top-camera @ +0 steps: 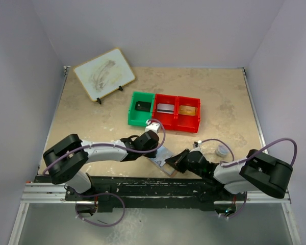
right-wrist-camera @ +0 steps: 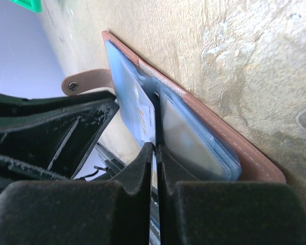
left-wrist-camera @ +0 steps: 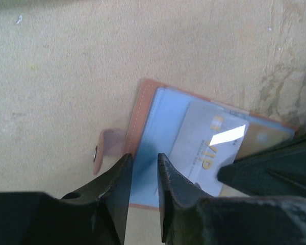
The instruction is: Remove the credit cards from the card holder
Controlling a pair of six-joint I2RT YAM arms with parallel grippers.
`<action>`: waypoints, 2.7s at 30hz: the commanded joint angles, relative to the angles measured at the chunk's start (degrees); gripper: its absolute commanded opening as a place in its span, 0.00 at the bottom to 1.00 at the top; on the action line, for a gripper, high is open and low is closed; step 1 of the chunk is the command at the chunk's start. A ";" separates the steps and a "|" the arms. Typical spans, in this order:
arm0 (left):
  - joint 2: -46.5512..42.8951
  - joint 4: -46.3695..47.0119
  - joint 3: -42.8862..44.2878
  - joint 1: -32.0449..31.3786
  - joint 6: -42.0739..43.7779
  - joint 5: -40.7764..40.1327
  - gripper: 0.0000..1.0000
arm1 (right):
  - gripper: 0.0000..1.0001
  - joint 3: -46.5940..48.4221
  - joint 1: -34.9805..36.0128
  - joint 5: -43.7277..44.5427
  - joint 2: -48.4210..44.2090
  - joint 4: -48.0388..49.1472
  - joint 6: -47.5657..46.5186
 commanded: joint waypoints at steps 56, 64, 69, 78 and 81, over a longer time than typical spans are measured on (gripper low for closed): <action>-0.99 -1.15 -2.95 -4.71 -7.71 -3.01 0.12 | 0.03 0.75 0.00 3.38 -1.71 -0.62 -3.73; -0.38 -1.39 -2.66 -4.72 -8.18 -3.89 0.12 | 0.00 -2.55 0.05 4.59 -18.20 -14.03 -3.56; -1.84 -1.46 -2.88 -4.80 -8.40 -4.62 0.14 | 0.00 -2.53 0.01 6.74 -29.44 -23.98 -5.54; -9.82 -3.87 -4.04 -4.80 -8.85 -10.44 0.20 | 0.00 1.26 -0.02 12.84 -43.13 -38.70 -14.00; -13.73 -6.92 -3.80 -4.80 -8.00 -14.51 0.28 | 0.00 5.27 -0.01 16.81 -45.54 -43.67 -20.29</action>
